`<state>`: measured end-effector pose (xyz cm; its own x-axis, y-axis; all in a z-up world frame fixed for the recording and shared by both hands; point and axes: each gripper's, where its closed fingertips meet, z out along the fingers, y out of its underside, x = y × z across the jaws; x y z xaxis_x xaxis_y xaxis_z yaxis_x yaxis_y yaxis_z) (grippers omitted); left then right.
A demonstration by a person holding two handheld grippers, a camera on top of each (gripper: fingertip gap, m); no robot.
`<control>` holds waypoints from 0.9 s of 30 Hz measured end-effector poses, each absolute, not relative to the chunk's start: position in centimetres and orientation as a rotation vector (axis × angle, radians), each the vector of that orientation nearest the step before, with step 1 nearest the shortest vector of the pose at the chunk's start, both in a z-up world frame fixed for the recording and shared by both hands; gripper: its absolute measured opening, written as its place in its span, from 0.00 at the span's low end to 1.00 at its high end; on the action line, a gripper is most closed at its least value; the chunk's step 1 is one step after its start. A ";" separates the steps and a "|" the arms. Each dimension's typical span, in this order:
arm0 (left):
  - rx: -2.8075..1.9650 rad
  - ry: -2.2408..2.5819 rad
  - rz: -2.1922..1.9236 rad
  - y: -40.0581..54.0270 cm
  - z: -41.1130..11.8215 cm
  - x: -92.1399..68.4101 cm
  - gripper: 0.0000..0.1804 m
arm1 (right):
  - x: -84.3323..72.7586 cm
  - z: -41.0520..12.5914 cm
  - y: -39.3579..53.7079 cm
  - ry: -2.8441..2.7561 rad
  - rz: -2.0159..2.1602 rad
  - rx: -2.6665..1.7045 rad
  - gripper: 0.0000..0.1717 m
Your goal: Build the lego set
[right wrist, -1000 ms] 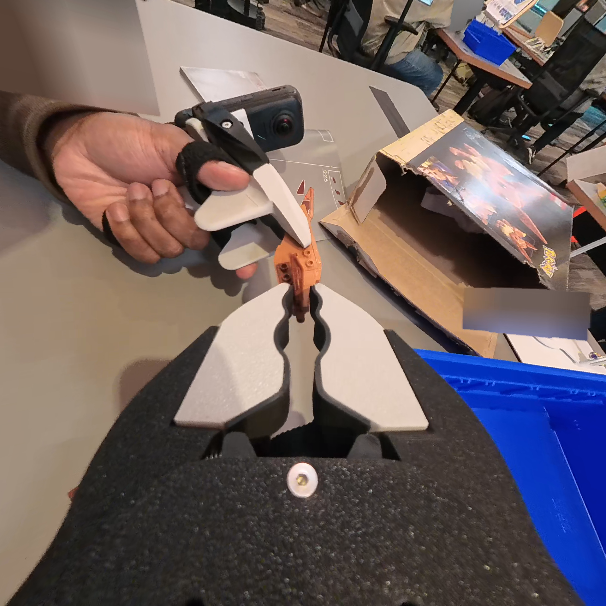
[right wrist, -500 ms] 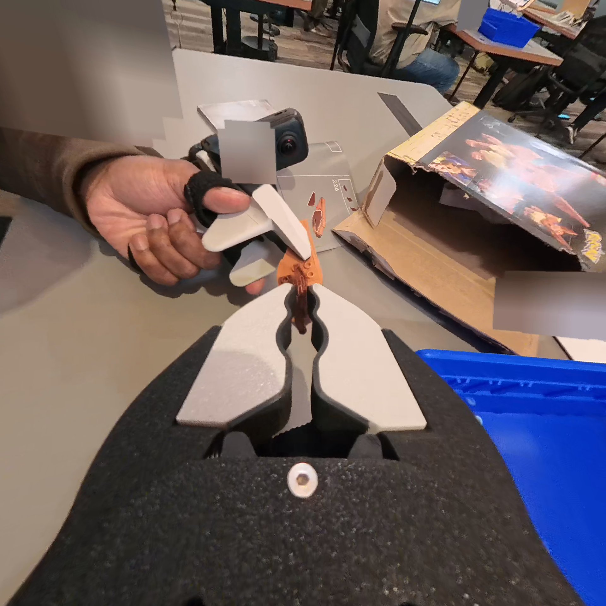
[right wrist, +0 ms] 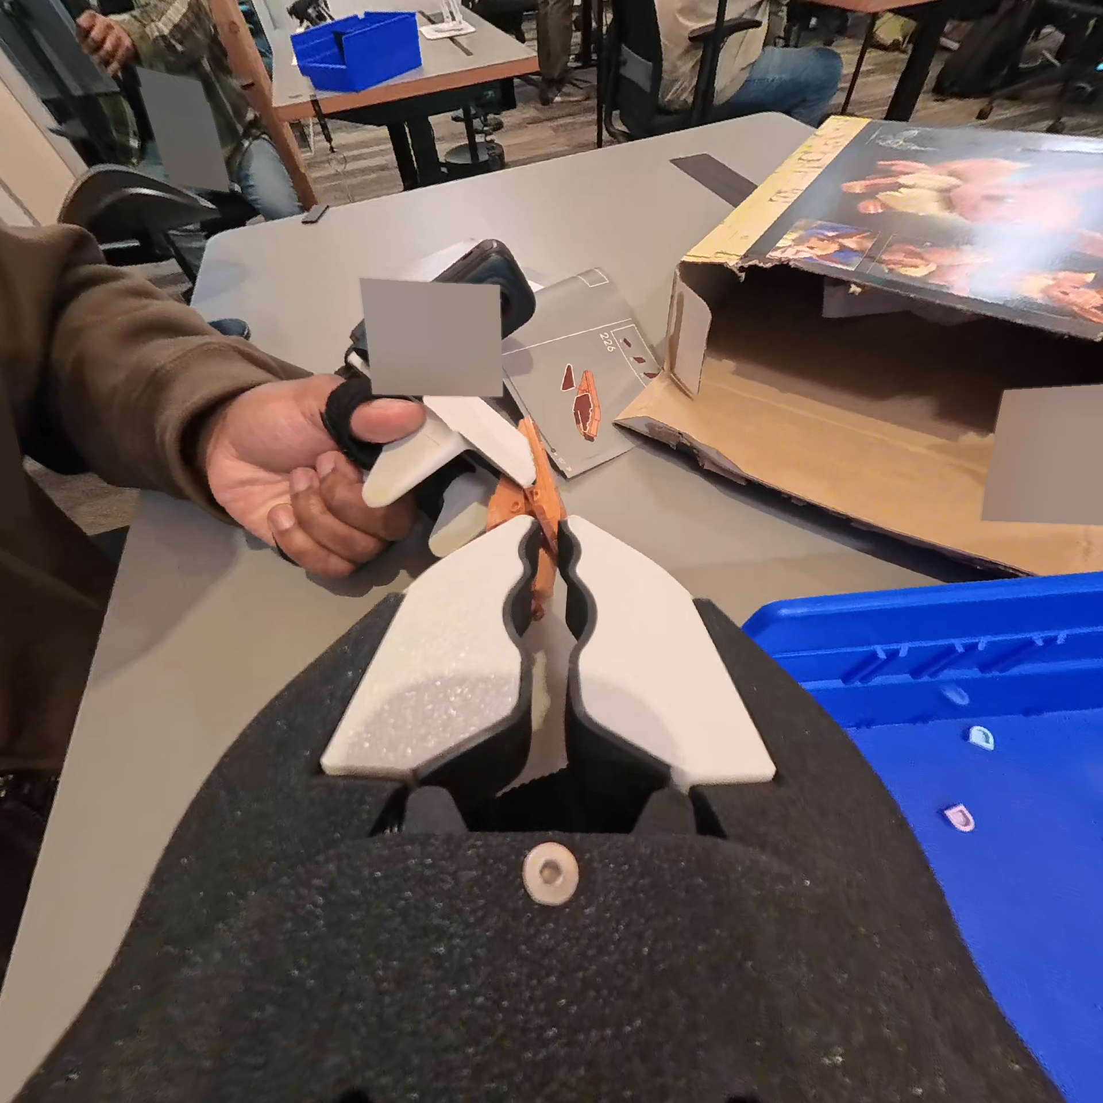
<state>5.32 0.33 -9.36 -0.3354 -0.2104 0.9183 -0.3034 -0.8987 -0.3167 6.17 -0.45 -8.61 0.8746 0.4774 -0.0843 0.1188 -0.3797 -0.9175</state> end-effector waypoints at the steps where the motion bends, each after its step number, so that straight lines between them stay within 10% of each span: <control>1: 1.777 -0.688 2.423 0.3 -9.4 5.3 0.05 | 6.1 -8.7 -0.5 -0.432 0.417 -1.949 0.03; 27: 1.789 -0.697 2.420 0.3 -9.5 5.4 0.05 | 6.3 -9.0 -0.4 -0.045 0.779 -2.008 0.03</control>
<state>5.36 0.29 -9.49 -0.3284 -0.2196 0.9187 -0.3023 -0.8970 -0.3225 6.28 -0.39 -9.04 0.7967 0.3321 -0.5049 -0.2712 -0.5501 -0.7899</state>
